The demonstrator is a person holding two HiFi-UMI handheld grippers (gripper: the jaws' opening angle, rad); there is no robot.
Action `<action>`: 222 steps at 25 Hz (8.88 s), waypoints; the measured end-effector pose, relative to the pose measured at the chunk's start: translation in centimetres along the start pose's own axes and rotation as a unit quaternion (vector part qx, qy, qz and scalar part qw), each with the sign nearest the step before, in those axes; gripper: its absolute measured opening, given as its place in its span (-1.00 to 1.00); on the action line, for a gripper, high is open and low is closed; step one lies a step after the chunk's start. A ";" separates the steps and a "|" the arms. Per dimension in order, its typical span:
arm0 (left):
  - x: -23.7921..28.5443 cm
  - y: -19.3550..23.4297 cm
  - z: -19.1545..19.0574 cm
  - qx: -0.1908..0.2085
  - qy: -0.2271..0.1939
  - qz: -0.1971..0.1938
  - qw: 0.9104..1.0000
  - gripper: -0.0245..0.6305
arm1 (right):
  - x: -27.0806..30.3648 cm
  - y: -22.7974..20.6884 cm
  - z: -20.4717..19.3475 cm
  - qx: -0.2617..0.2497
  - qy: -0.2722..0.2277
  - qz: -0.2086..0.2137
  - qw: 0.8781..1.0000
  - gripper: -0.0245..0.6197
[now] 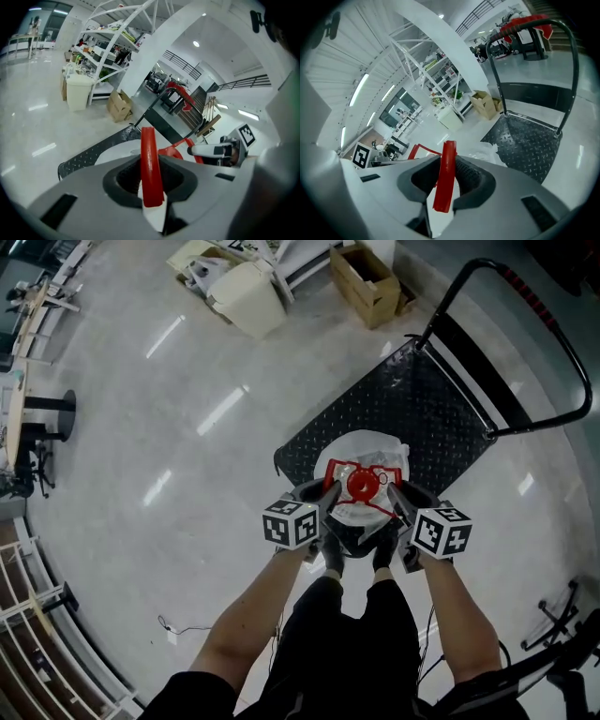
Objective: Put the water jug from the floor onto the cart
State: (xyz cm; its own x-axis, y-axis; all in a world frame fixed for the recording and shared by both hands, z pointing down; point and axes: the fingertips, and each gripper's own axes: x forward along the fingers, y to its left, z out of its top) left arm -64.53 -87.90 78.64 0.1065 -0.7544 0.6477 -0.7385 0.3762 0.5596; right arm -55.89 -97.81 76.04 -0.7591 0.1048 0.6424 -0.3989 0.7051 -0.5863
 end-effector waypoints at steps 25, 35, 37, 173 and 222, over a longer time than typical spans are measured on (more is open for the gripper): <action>-6.5 1.4 4.0 0.061 -0.026 0.039 0.997 -0.48 | -4.2 -0.6 5.6 -0.064 -0.044 -0.073 0.994 -0.47; -17.9 -12.5 16.0 0.136 -0.176 -0.033 0.974 -0.65 | -17.6 13.6 15.0 -0.142 -0.188 0.003 0.972 -0.84; -19.9 -15.1 16.7 0.165 -0.187 -0.052 0.967 -0.76 | -20.0 15.4 15.1 -0.161 -0.201 0.000 0.966 -0.86; -113.4 -24.9 -86.6 0.389 -0.111 -0.358 0.842 -0.92 | -66.3 86.3 -111.1 -0.080 -0.408 -0.272 0.868 -0.91; -132.8 -15.3 -98.8 0.401 -0.070 -0.398 0.822 -0.92 | -64.2 105.9 -126.4 -0.075 -0.423 -0.320 0.844 -0.91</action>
State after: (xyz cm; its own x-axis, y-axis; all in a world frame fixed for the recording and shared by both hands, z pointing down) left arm -1.59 59.70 35.15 0.7326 -0.6653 0.1437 -0.6791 -0.7006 0.2189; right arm 15.64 58.79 35.13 -0.5341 -0.8251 0.1843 -0.8451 0.5149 -0.1441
